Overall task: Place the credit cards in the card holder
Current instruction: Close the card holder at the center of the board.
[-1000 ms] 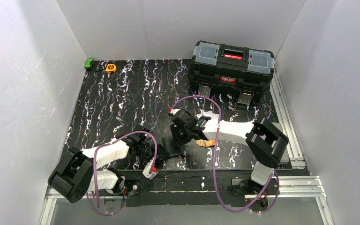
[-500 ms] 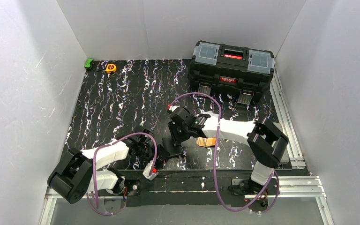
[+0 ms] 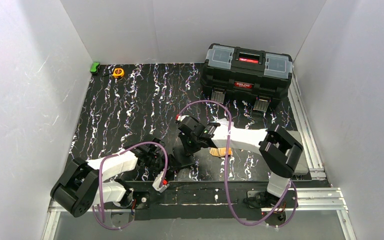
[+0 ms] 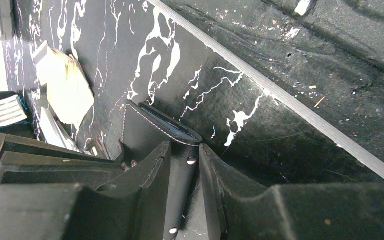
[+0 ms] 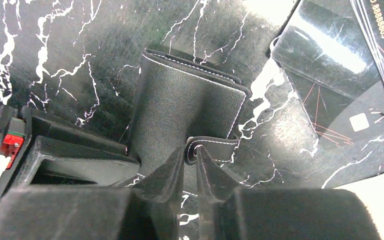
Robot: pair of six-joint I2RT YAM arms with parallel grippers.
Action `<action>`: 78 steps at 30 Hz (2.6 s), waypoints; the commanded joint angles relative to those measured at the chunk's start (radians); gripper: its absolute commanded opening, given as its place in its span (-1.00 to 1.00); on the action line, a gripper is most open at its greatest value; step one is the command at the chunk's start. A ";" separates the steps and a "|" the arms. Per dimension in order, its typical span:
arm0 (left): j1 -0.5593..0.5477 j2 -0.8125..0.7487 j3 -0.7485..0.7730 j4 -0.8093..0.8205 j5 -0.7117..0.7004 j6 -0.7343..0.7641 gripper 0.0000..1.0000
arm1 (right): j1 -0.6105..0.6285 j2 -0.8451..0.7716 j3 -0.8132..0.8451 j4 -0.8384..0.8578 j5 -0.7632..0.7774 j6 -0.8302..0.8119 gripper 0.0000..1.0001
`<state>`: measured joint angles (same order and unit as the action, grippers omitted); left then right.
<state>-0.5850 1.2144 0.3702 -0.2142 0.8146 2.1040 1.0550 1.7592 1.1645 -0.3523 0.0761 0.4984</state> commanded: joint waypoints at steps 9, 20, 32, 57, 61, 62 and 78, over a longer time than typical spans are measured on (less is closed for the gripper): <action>-0.013 0.020 -0.047 -0.124 -0.078 0.131 -0.45 | 0.003 0.008 0.046 -0.008 0.016 0.005 -0.97; -0.013 0.014 -0.048 -0.125 -0.078 0.128 -0.45 | 0.003 -0.003 0.009 -0.019 0.005 0.000 -0.97; -0.016 0.006 -0.050 -0.125 -0.081 0.123 -0.46 | 0.003 -0.020 -0.004 -0.061 0.022 -0.031 -0.97; -0.019 0.010 -0.050 -0.120 -0.088 0.120 -0.47 | 0.010 0.032 0.000 0.006 -0.048 0.005 -0.97; -0.021 0.010 -0.051 -0.118 -0.088 0.120 -0.47 | 0.010 0.030 -0.005 0.020 -0.057 0.010 -0.97; -0.021 0.010 -0.051 -0.119 -0.089 0.120 -0.47 | 0.010 0.028 -0.005 0.021 -0.057 0.012 -0.97; -0.022 0.005 -0.051 -0.119 -0.094 0.117 -0.48 | 0.010 0.056 0.009 0.033 -0.069 0.020 -0.97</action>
<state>-0.5995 1.2003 0.3664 -0.2131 0.7914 2.1040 1.0565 1.7885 1.1629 -0.3389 0.0162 0.5079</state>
